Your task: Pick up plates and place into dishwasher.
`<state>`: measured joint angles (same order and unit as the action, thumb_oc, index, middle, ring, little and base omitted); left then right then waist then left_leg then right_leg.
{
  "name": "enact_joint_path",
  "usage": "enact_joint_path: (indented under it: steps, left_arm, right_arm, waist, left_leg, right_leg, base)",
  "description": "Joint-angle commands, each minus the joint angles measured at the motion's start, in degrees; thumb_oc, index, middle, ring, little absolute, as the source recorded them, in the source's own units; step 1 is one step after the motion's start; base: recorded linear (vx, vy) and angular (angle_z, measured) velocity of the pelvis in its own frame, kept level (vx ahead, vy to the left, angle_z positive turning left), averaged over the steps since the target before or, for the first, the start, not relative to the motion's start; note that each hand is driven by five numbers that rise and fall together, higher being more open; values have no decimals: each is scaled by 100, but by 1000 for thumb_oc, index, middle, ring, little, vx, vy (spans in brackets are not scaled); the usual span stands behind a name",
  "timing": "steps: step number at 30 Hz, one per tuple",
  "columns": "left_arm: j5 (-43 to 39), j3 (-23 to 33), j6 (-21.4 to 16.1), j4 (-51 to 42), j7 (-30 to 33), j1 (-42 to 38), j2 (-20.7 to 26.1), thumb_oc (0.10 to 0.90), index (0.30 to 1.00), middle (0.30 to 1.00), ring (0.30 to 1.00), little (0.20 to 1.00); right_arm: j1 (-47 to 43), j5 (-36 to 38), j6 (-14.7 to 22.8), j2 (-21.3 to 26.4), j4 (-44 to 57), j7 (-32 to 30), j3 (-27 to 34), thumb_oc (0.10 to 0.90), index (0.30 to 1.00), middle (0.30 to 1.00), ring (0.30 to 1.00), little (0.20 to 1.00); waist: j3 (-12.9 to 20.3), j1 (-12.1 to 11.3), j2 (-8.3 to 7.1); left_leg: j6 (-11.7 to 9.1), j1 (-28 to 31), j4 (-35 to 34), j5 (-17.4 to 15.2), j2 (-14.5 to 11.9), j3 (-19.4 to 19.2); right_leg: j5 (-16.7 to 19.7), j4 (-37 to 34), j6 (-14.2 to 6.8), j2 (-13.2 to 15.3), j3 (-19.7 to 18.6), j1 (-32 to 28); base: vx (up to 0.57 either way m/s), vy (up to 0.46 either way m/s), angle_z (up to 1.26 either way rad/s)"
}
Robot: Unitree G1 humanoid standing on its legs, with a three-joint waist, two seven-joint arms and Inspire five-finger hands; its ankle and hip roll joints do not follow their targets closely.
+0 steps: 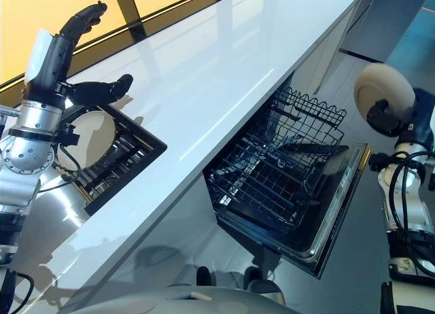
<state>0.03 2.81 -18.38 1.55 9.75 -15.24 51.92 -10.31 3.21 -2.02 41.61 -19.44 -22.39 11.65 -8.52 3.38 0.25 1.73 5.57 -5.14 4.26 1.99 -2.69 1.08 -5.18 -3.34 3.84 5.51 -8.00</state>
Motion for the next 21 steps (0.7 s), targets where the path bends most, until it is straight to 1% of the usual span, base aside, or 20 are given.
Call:
enact_joint_path:
  steps: [1,4,8,13,17,21]
  left_arm:
    - [-68,671,-88,156,349,-309,638,800,900,900,900,900]
    - [27,732,-32,216,335,-246,824,800,900,900,900,900]
    - [72,801,-1,317,314,-160,1029,800,900,900,900,900]
    - [56,826,7,416,357,-125,1147,800,900,900,900,900]
    - [52,961,-39,391,372,19,1189,800,900,900,900,900]
    - [84,1080,-79,404,402,173,1234,800,900,900,900,900]
  right_arm:
    - [-463,-265,333,892,169,83,15,100,300,300,300,200]
    - [-482,-408,299,952,-64,256,-184,100,300,300,300,200]
    - [-705,-741,247,1156,-407,452,-555,100,300,300,300,200]
    - [-1122,-885,129,1329,-778,460,-952,100,300,300,300,200]
    - [-1402,-810,-142,1478,-1104,515,-1140,100,300,300,300,200]
    - [-1618,-809,-421,1486,-1437,555,-1302,100,300,300,300,200]
  waist:
    - [469,-194,174]
    - [422,-248,197]
    - [323,-354,229]
    - [182,-482,265]
    - [23,-622,292]
    - [-81,-719,321]
  left_leg:
    - [69,292,70,-850,203,132]
    - [56,271,89,-842,185,170]
    - [12,192,164,-815,147,230]
    - [-46,54,291,-793,120,308]
    - [-117,-127,454,-760,92,357]
    - [-185,-247,569,-731,66,372]
  right_leg:
    - [-768,975,-11,-490,199,319]
    - [-831,1044,17,-473,295,324]
    - [-910,1159,68,-439,487,359]
    - [-1026,1358,130,-378,694,438]
    - [-1117,1528,208,-309,901,524]
    - [-1187,1620,273,-265,1054,547]
  base:
    - [91,-100,5]
    - [87,-97,11]
    - [63,-93,11]
    - [33,-67,22]
    - [3,-60,26]
    - [7,-40,25]
